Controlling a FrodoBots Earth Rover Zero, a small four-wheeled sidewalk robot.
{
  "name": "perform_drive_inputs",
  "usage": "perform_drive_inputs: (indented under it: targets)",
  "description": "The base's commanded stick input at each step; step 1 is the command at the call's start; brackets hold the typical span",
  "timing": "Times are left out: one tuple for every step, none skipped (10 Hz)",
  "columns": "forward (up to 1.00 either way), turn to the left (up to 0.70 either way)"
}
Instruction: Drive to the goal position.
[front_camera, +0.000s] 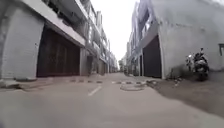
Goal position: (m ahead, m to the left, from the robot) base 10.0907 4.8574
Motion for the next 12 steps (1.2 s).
perform_drive_inputs:
  targets:
    - [0.85,0.00]
    - [0.85,0.00]
    - [0.85,0.00]
    - [0.85,0.00]
    - [0.85,0.00]
    - [0.85,0.00]
    - [0.85,0.00]
    - [0.85,0.04]
    - [0.85,0.16]
    - [0.85,0.29]
    - [0.85,0.10]
    - [0.85,0.00]
